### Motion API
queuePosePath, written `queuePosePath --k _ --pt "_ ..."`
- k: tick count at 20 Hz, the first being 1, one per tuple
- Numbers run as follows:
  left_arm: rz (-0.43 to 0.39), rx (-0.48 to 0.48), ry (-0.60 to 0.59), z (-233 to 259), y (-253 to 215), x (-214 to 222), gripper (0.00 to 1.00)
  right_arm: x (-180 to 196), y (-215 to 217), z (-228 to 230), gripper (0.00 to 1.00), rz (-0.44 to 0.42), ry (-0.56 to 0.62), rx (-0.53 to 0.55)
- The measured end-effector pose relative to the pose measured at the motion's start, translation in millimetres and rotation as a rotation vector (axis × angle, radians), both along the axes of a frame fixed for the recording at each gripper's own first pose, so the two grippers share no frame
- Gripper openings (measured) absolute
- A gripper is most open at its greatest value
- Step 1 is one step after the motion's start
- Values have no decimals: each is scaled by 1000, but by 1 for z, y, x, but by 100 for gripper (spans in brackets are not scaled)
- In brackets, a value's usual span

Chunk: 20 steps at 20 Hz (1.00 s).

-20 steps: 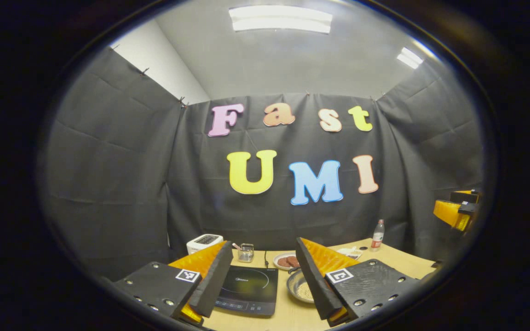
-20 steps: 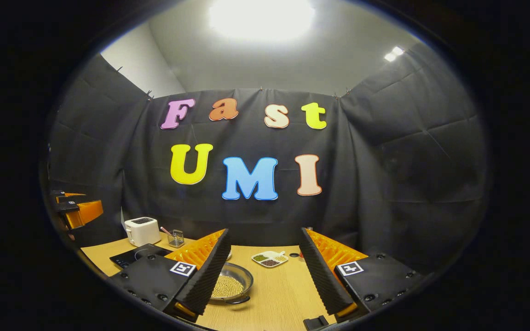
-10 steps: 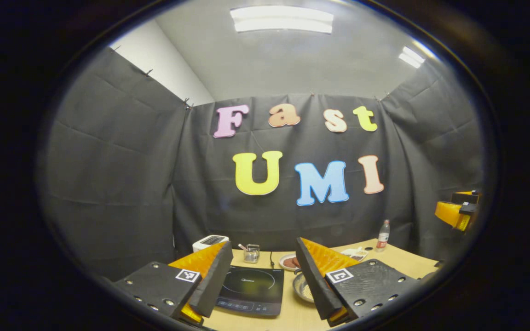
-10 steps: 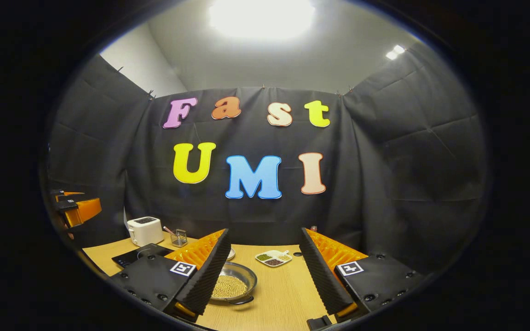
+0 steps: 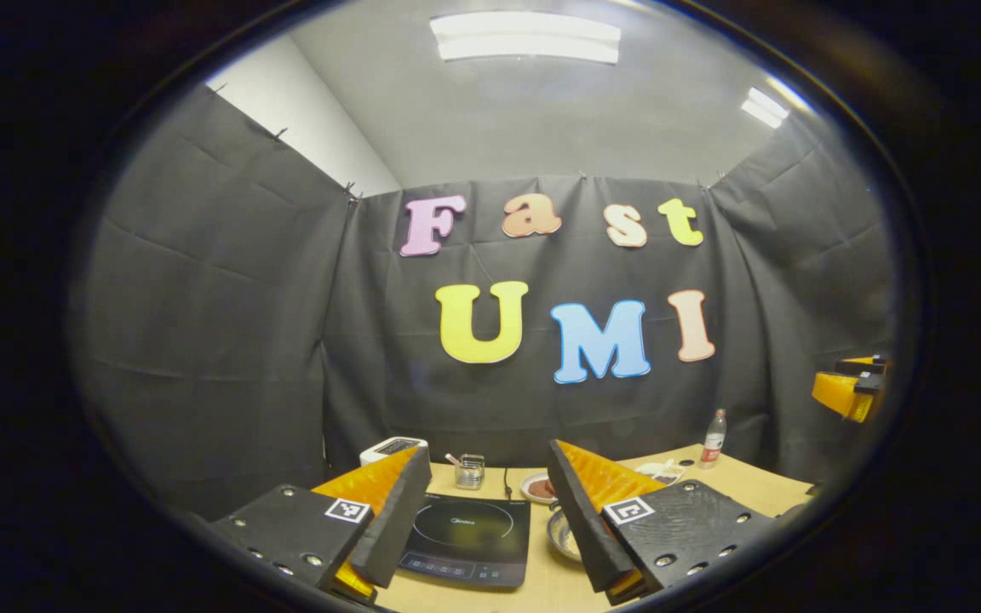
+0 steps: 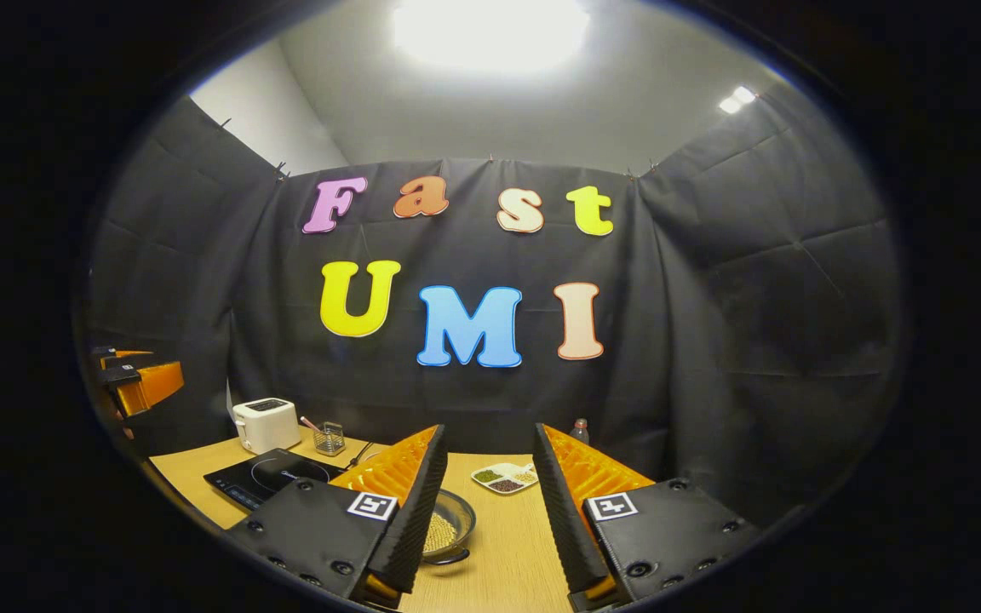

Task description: First push the handle of the pot to place it horizontally, then grasp the pot with both hands and set it on the induction cooktop.

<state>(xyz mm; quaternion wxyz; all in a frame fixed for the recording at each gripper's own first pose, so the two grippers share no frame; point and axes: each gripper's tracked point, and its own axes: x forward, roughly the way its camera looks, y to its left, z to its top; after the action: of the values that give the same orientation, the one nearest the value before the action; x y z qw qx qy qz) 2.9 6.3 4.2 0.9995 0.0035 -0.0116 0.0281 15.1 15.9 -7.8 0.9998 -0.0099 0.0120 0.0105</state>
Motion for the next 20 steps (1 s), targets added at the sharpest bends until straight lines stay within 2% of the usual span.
queuePosePath --k 1,2,3,5,6,7,8,9,10,13,16,20 --pt "2 0 -1 0 1 0 84 -2 -3 0 64 -12 -2 -2" --pt "4 0 -2 0 2 1 83 -1 -1 0 48 -11 -1 -1" --pt "5 -1 -2 0 4 2 83 -2 3 0 44 -5 2 -1" --pt "8 -3 0 1 10 0 83 0 3 -1 43 -6 8 -4" --pt "10 -4 0 0 13 -1 83 0 5 -1 25 -1 7 3" --pt "11 -5 -1 1 15 -1 83 -4 6 -2 23 -3 12 12" --pt "10 -6 -1 0 16 1 83 8 8 -8 22 -11 15 19" --pt "12 -5 -1 0 17 2 83 1 5 -5 17 -24 15 23" --pt "13 -3 -2 0 20 3 83 5 9 -5 5 -15 23 28" --pt "17 -4 -8 2 28 7 84 5 21 -12 0 16 51 39" --pt "16 -11 -8 0 39 13 81 11 36 -23 2 48 90 40" --pt "10 -25 0 -9 57 22 84 14 60 -43 2 97 149 20"
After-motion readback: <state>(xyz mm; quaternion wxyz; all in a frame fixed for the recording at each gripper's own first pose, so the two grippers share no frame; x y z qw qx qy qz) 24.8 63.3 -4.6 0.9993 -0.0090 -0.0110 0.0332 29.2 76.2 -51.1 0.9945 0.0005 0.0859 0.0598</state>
